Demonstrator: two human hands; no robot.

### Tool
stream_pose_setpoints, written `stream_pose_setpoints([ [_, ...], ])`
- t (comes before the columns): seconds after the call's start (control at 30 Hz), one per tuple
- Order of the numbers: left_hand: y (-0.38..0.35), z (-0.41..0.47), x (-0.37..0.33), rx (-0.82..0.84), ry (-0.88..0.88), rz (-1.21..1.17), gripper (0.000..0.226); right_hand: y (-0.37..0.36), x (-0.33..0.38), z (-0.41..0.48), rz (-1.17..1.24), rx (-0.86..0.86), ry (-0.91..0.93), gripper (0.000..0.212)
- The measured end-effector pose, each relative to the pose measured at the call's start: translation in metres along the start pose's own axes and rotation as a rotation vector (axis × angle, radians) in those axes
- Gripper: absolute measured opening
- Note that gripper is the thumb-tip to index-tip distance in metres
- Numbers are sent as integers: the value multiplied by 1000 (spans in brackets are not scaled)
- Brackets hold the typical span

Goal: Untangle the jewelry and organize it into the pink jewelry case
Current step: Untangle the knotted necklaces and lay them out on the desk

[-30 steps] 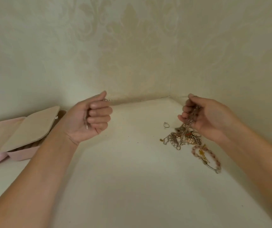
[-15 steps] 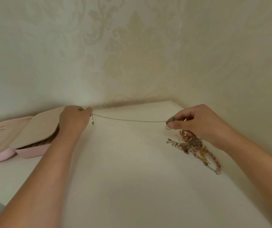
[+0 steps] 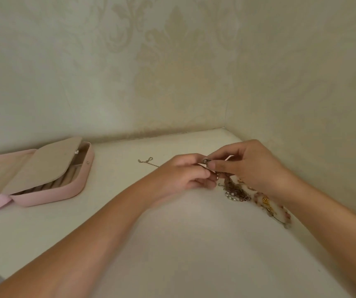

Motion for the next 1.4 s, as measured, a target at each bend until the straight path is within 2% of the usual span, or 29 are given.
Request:
stream_pose_setpoints([
  [0.07, -3, 0, 0, -4, -10, 19, 10, 0, 1, 0, 39, 1, -2, 5],
  [0.2, 6, -2, -7, -135, -36, 157, 19, -2, 1, 0, 85, 7, -17, 8],
  [0.4, 25, -7, -22, -300, -134, 210, 10, 6, -3, -1, 149, -61, -73, 13],
  [0.47, 28, -9, -26, -332, -162, 186, 6, 8, -4, -1, 244, -69, -86, 15],
  [0.57, 29, -12, -31, -337, -197, 155, 6, 6, -5, -1, 458, -39, -122, 16],
  [0.67, 27, -12, -31, -328, -190, 95, 12, 2, -5, 0, 497, -36, -120, 10],
  [0.77, 28, -10, -25, -304, -159, -142, 14, 9, -2, -1, 474, -74, -101, 13],
  [0.83, 27, -8, -21, -278, -124, -244, 14, 11, 1, -2, 548, -46, -93, 12],
  [0.93, 24, -8, -22, -222, -122, -210, 12, 7, 4, -3, 701, 4, -123, 8],
  [1.0, 21, -9, -25, -190, -143, -159, 9, 5, 3, -4, 544, 4, -144, 15],
  [1.1, 20, -11, -30, -194, -182, 11, 17, -4, 6, -6, 232, 39, -129, 28],
  [1.17, 20, -12, -31, -203, -198, 102, 16, -8, 8, -7, 133, 13, -114, 30],
  [1.3, 22, -13, -32, -208, -185, 99, 14, -5, 7, -7, 147, -83, -82, 12],
  [1.4, 26, -12, -31, -215, -153, 125, 23, -6, 3, -7, 207, -65, -108, 9],
])
Point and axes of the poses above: each hand's wrist, its own z-axis towards the middle knuckle, its own y-axis out of the back of the hand, x = y × z, the point moved 8 cm from there along z, towards the middle knuckle, and after that the axes turned 4 degrees about x, right-handed, at the moved point
